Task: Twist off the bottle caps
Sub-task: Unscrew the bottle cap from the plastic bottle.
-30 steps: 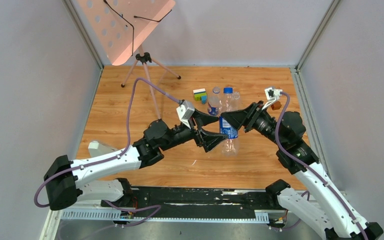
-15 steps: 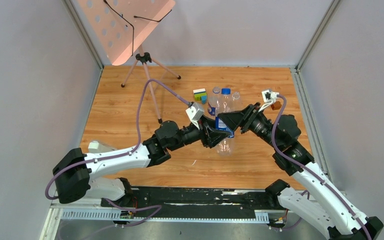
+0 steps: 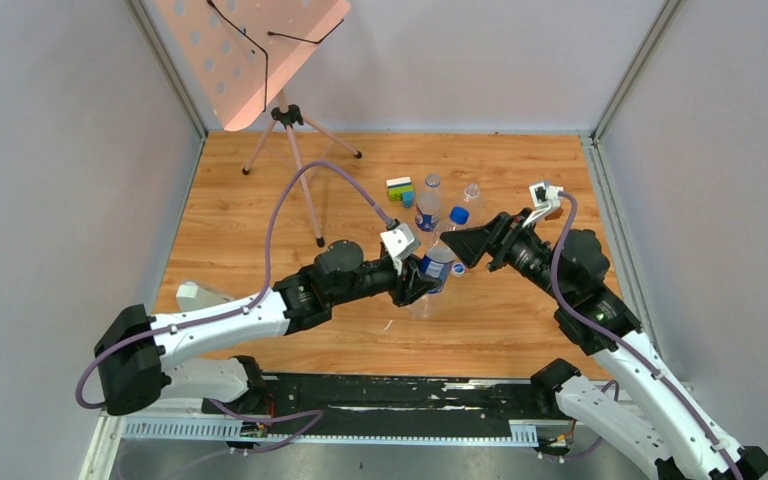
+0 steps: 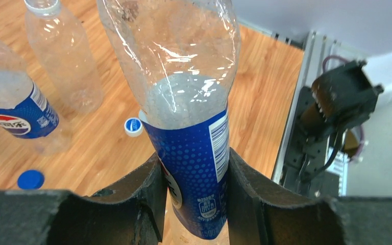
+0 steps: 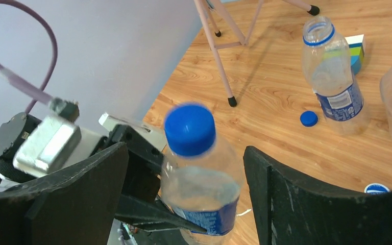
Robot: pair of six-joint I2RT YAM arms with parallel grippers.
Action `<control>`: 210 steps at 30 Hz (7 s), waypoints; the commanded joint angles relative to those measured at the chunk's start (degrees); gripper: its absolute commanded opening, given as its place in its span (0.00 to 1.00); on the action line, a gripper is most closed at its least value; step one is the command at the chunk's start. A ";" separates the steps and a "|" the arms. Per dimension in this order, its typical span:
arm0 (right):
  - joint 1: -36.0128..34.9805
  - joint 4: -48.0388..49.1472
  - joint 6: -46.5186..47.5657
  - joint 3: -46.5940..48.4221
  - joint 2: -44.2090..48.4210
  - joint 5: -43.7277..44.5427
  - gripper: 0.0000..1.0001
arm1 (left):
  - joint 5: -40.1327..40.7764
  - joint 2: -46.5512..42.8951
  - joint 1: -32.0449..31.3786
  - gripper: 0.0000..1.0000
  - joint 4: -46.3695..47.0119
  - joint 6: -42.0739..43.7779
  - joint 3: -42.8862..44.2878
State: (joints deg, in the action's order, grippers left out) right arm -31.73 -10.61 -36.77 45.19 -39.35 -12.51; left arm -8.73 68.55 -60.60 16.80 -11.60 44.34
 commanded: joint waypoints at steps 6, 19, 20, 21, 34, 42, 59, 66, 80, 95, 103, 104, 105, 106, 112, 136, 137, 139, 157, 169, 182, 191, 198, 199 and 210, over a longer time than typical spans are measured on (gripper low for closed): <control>0.96 -4.78 4.11 6.58 -6.86 -8.81 0.67 | -5.41 -4.62 0.21 0.38 -24.33 14.24 7.58; 0.96 -0.52 -2.86 2.08 -7.11 -11.88 0.21 | 0.26 -5.60 0.22 0.51 -19.93 12.34 5.09; 0.96 0.44 -4.37 1.26 -7.28 -11.79 0.19 | 0.72 -5.05 0.22 0.58 -18.42 11.21 4.94; 0.92 1.36 -5.81 0.51 -7.31 -11.52 0.17 | 1.63 -4.45 0.26 0.63 -17.74 10.44 4.61; 0.89 8.04 -15.60 -5.40 -6.06 -8.11 0.13 | 7.32 0.42 0.22 0.74 -11.01 4.95 3.67; 1.08 4.69 -11.12 -5.44 -6.04 -7.65 0.62 | 13.85 -3.44 0.22 0.26 -15.84 10.43 1.78; 11.65 -6.79 -0.18 -0.45 -14.26 -38.23 0.61 | 1.12 -6.87 0.22 0.07 -34.50 31.84 4.99; 9.60 -6.02 0.28 -0.89 -16.60 -38.98 0.54 | 0.45 -8.68 0.22 0.07 -32.92 32.68 4.38; 8.68 -3.58 0.35 -0.99 -17.70 -43.30 0.43 | 1.51 -8.63 0.22 0.05 -33.10 33.12 4.47; -0.46 -1.90 16.97 -0.79 -12.86 -36.73 0.00 | -6.63 -9.67 4.61 0.02 -31.79 26.93 3.92; -4.84 11.98 33.61 -9.70 -4.27 -34.09 0.00 | -22.86 -11.86 8.39 0.01 -36.91 26.36 5.83; -4.84 12.43 34.90 -9.90 -3.90 -34.51 0.00 | -23.76 -11.82 8.48 0.01 -38.24 26.54 6.06; -4.88 12.41 37.01 -9.91 -3.78 -35.87 0.00 | -25.49 -11.68 8.54 0.01 -38.81 26.84 6.41; -4.91 12.08 40.19 -9.94 -3.74 -38.55 0.00 | -26.40 -11.60 8.60 0.01 -39.66 26.91 6.57; -7.67 1.61 72.31 -10.83 -1.28 -47.02 0.00 | -32.35 -9.63 8.66 0.02 -43.62 28.07 8.53; -7.98 12.31 17.79 -10.48 2.48 -7.68 0.69 | -8.94 -13.09 8.62 0.03 -36.11 28.09 3.19; -7.66 9.19 13.84 -8.47 0.45 -6.40 0.68 | -7.93 -13.53 8.56 0.02 -35.64 28.53 2.81; -6.68 2.06 6.23 -3.75 -4.26 -9.42 0.67 | -4.79 -15.03 8.02 0.01 -34.40 29.35 1.37; -4.90 9.98 -16.18 -3.12 -12.01 -21.50 0.50 | 1.32 -18.97 5.45 0.01 -33.68 31.31 0.34; -4.66 11.74 -16.46 -3.66 -14.35 -21.18 0.47 | -0.40 -18.65 5.41 0.00 -33.80 30.99 0.51; -4.66 12.06 -9.36 -4.41 -13.94 -19.31 0.14 | -2.59 -17.89 5.46 0.00 -34.77 30.23 0.93; -4.66 14.86 22.37 -5.86 -9.66 -33.14 0.00 | -14.92 -19.08 5.40 0.00 -35.52 29.75 2.27; -4.66 15.68 47.60 -10.40 -3.57 -39.94 0.00 | -23.78 -18.65 5.49 0.00 -38.90 30.41 4.20; -4.66 15.10 49.31 -10.53 -3.19 -39.58 0.00 | -24.93 -18.57 5.42 0.00 -39.57 30.58 4.49; -4.66 10.84 28.44 -10.26 -0.74 -31.45 0.67 | -15.97 -20.15 5.42 0.02 -39.71 30.83 4.11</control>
State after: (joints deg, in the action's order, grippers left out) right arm -36.93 1.52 1.98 34.52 -41.28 -48.01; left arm -27.11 50.52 -54.68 -23.14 18.46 46.68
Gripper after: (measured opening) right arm 0.650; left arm 0.449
